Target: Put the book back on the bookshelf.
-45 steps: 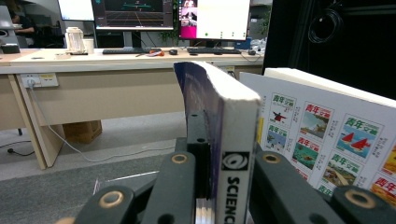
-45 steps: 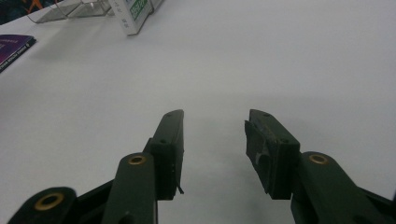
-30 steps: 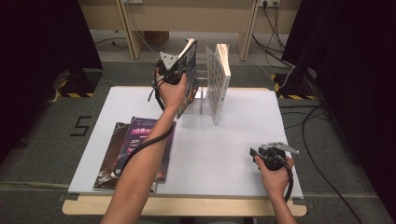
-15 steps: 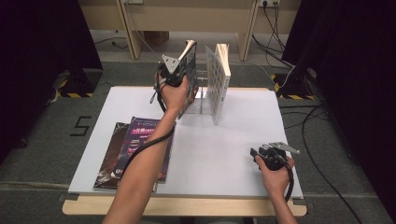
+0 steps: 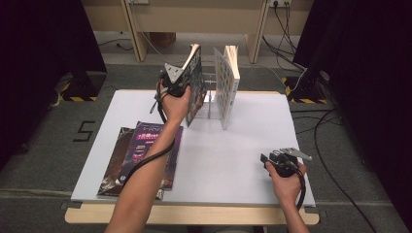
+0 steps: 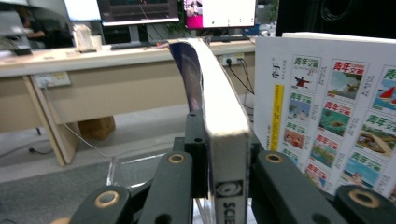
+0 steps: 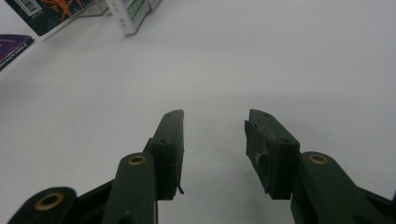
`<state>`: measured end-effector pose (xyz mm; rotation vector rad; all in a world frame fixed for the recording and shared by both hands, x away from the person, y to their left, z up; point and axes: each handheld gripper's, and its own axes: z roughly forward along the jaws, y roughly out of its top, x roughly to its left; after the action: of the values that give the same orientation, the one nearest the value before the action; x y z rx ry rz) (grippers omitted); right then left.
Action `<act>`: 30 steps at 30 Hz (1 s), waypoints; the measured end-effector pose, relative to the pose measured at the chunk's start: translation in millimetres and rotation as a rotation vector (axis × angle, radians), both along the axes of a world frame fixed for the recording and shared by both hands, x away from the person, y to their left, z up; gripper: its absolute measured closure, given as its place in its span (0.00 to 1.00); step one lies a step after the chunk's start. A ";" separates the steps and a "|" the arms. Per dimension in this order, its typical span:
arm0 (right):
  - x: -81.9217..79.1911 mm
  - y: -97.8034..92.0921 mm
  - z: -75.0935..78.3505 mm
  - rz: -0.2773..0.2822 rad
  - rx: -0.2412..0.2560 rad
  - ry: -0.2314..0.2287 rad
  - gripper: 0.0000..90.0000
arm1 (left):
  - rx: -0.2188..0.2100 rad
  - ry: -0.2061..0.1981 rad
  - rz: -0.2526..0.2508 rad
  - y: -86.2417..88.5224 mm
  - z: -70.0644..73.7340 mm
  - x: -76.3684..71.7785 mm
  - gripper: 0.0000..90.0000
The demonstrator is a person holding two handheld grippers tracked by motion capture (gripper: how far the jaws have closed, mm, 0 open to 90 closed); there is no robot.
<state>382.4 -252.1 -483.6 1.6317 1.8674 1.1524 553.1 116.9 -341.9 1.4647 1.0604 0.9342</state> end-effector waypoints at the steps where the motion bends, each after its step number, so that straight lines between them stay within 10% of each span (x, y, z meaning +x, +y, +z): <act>1: 0.1 0.0 -0.1 0.001 0.000 0.000 0.63 | -0.015 0.014 -0.005 1.0 0.9 0.8 0.89; 17: 0.9 0.8 -2.1 -0.001 0.010 0.015 0.63 | -0.118 0.124 -0.038 9.9 13.8 18.1 0.78; 30: 1.9 -0.5 -3.9 0.004 0.011 0.036 0.62 | -0.094 0.268 -0.036 4.5 15.0 32.4 0.87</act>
<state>384.3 -252.6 -487.5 1.6655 1.8904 1.1450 585.5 121.3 -327.0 1.5541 1.2506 0.6654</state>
